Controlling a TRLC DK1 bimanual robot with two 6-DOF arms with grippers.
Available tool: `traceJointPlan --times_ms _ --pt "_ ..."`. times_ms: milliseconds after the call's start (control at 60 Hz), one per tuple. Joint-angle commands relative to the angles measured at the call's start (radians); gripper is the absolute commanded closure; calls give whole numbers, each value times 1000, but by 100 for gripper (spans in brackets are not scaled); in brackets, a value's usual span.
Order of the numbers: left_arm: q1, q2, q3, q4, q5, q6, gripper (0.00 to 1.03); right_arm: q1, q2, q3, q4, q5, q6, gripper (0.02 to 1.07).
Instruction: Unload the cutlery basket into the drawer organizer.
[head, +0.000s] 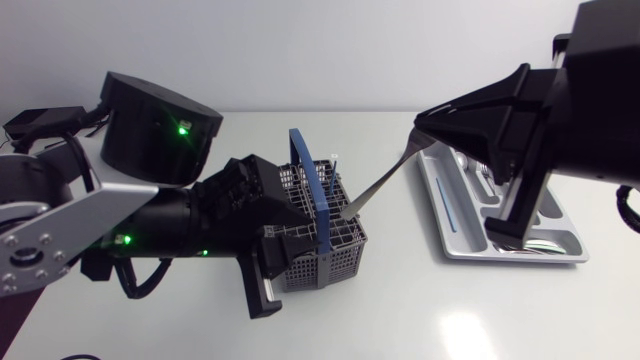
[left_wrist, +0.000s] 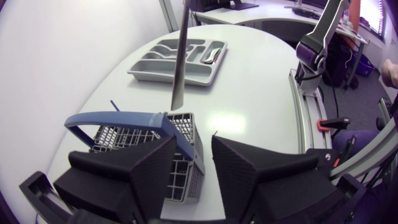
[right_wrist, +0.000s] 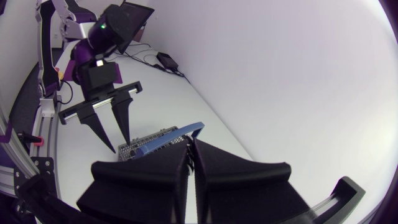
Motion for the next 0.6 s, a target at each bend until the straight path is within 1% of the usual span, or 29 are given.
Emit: traceJointPlan --times_ms 0,67,200,267,317,383,517,583 --pt "47 30 52 -4 74 -11 56 -15 -28 -10 -12 -29 24 101" --pt "76 49 74 -16 149 -11 56 -29 -42 -20 -12 -58 27 101" --pt "88 75 120 -53 242 -6 55 -64 -53 -27 -14 -116 31 101" --pt "90 90 143 -79 279 9 50 -107 -54 -27 -14 -181 41 101" --pt "93 107 163 -93 310 12 50 -141 -54 -23 -15 -231 54 101" --pt "116 139 193 -111 354 12 49 -168 -54 -20 -17 -274 62 101" --pt "162 191 249 -139 425 21 49 -178 -54 -16 -17 -310 77 101" --pt "167 200 259 -144 439 25 49 -178 -54 -15 -17 -319 82 101"
